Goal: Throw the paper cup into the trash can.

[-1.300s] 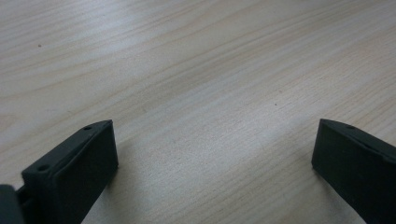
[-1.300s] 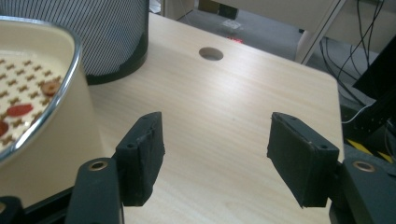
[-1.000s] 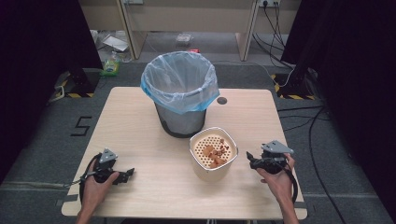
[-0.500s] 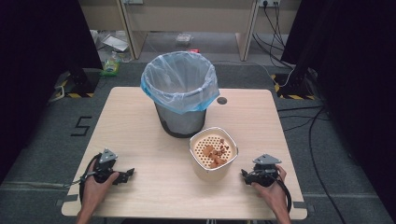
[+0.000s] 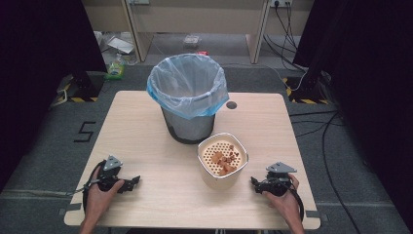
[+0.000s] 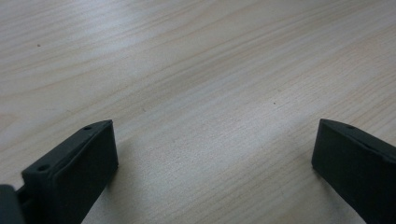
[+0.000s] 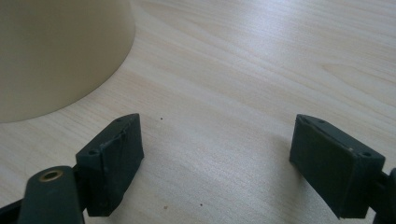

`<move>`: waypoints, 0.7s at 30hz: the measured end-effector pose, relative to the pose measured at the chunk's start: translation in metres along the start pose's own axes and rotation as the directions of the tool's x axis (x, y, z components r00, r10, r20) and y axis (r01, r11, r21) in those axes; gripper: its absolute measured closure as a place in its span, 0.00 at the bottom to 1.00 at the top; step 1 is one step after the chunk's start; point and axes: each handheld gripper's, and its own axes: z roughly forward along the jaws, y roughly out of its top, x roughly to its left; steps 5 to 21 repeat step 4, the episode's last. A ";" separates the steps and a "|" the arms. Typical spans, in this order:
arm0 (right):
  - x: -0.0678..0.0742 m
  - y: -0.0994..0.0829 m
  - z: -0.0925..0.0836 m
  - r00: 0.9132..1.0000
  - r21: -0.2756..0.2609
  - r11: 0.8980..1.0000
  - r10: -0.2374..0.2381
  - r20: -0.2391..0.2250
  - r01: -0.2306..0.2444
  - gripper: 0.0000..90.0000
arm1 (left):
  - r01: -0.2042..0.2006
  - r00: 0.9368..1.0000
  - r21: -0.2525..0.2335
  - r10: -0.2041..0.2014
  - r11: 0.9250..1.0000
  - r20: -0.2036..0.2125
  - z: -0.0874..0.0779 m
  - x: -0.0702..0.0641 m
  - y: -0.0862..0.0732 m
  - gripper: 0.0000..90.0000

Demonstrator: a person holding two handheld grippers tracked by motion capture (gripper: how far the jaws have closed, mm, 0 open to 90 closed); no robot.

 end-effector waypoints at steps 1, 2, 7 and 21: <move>0.000 0.000 0.000 1.000 0.000 1.000 -0.001 0.000 0.001 0.20 | 0.000 1.000 0.001 0.000 1.000 0.000 0.000 0.000 0.000 0.00; 0.000 0.000 0.000 1.000 0.001 1.000 0.000 0.000 0.000 0.19 | 0.000 1.000 -0.001 0.000 1.000 0.000 0.000 0.000 0.000 0.00; 0.000 0.000 0.000 1.000 0.002 1.000 0.000 0.000 0.000 0.19 | 0.000 1.000 0.000 0.000 1.000 0.000 0.000 0.000 0.000 0.00; 0.000 0.000 0.000 1.000 0.002 1.000 0.000 0.000 0.000 0.19 | 0.000 1.000 0.000 0.000 1.000 0.000 0.000 0.000 0.000 0.00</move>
